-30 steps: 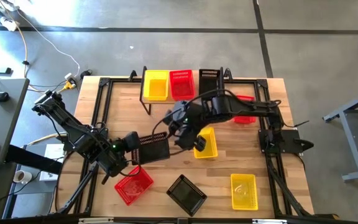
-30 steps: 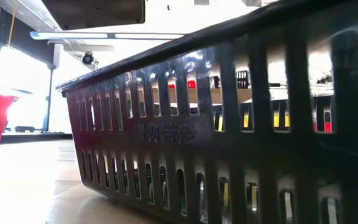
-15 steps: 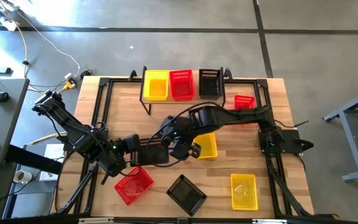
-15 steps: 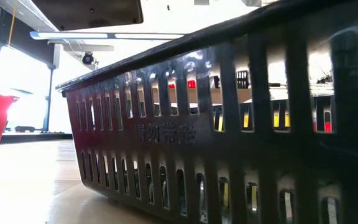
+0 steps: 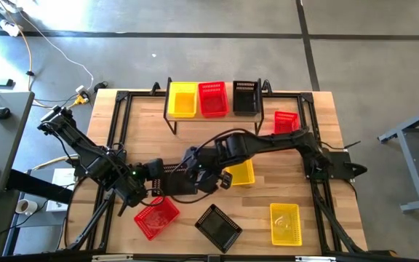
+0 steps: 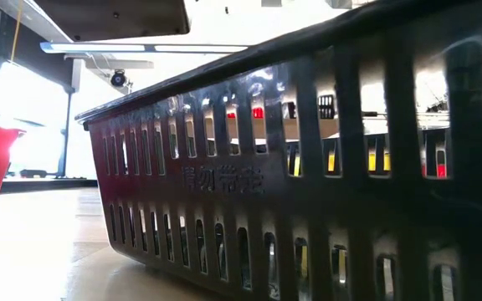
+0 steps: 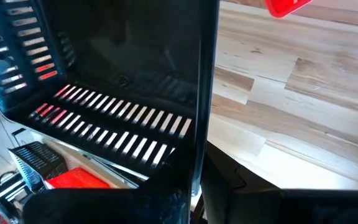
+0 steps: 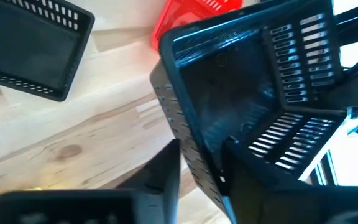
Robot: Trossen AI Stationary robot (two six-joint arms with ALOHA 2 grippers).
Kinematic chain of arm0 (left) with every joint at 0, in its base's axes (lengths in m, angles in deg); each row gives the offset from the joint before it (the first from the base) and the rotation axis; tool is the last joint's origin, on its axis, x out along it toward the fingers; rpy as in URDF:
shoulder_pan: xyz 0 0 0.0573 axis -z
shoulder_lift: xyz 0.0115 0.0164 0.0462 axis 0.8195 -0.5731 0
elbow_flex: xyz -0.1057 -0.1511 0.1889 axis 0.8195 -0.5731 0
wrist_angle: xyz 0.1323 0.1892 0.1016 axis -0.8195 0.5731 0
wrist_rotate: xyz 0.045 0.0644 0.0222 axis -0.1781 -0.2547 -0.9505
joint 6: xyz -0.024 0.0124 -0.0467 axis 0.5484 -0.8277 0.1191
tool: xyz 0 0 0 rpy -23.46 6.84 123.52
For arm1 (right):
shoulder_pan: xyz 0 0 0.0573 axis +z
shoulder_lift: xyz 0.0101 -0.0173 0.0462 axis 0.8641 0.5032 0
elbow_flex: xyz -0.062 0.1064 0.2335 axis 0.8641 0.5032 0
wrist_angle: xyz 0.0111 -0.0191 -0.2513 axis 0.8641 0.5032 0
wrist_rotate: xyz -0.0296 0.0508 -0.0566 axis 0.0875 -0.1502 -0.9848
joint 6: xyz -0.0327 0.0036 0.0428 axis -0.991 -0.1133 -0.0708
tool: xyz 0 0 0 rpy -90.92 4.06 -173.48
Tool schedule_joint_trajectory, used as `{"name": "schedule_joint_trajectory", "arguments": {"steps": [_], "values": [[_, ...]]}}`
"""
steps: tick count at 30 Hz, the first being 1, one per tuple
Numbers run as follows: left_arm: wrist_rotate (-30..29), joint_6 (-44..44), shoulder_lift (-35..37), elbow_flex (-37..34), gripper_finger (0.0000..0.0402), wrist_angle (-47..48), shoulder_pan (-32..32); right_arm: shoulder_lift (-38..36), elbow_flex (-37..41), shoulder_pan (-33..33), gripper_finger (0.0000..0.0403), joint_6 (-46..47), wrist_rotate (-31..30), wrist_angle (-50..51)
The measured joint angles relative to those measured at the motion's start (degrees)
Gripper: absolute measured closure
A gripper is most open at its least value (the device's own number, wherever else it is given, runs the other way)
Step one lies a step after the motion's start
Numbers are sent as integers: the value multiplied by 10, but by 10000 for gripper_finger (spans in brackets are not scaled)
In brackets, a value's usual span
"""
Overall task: Stack baskets on shelf by color
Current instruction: Stack the top black bin on the black bin on the shelf
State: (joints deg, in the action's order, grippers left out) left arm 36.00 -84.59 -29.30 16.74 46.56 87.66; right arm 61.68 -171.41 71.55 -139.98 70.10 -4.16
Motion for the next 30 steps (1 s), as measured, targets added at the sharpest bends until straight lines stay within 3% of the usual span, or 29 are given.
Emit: {"name": "schedule_joint_trajectory", "arguments": {"steps": [5,16,30], "values": [[2,0,0,0,392,-2,0,0,0,10,392,6,-2,-5],[-6,2,0,0,376,-12,0,0,0,19,399,66,-5,-20],[-49,108,0,0,262,-14,0,-1,0,42,402,175,-37,-20]]}}
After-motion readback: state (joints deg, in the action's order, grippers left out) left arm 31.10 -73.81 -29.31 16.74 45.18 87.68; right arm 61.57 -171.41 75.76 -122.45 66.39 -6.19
